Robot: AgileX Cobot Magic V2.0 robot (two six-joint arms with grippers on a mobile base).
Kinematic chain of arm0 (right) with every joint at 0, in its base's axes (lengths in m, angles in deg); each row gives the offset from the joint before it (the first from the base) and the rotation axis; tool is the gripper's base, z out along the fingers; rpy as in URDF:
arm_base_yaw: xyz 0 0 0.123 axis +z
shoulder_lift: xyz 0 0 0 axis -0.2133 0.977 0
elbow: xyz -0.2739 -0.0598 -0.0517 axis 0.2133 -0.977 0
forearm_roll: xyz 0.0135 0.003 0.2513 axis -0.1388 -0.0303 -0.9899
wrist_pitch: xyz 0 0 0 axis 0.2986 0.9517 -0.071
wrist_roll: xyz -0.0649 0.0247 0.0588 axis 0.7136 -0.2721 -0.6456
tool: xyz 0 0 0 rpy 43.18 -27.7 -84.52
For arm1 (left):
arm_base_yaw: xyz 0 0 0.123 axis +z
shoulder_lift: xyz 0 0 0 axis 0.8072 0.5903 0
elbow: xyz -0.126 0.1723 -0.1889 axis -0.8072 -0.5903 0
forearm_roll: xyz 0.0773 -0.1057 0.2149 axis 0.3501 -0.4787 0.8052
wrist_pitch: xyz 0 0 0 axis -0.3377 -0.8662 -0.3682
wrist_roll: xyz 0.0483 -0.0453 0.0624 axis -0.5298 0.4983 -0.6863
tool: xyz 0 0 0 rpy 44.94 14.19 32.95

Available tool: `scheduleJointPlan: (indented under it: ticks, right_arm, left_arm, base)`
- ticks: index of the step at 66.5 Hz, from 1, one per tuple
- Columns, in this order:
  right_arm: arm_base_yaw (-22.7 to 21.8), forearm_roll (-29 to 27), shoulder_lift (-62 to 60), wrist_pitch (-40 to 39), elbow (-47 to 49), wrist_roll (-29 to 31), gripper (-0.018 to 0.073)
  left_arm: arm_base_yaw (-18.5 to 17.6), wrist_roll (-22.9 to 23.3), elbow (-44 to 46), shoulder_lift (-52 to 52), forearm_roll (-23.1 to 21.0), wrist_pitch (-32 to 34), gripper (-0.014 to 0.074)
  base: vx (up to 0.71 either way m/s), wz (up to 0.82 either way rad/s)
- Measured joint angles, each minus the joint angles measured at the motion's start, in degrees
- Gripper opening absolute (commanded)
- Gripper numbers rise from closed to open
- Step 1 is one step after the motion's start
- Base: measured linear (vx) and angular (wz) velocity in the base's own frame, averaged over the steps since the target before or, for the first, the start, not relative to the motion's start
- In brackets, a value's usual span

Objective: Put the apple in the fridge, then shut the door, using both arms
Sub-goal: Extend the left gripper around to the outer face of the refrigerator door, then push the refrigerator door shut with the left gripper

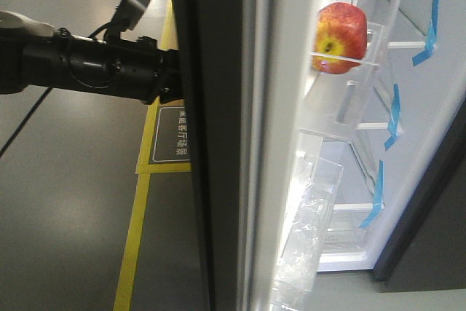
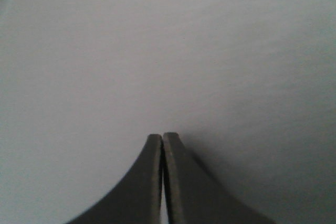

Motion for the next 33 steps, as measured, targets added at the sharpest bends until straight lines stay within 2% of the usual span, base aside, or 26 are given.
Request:
scheduleJointPlan:
  ticks: [23,33]
  right_arm:
    - [0.0,0.0,0.0,0.0,0.0,0.0,0.0527]
    - [0.0,0.0,0.0,0.0,0.0,0.0,0.0527]
  left_arm:
    - [-8.57,-5.46,0.0,0.0,-4.14,2.57,-0.0006]
    - [-14.07,-6.86,0.0,0.0,-4.77,6.56,-0.0006]
  base:
    - [0.0,0.0]
    - [0.0,0.0]
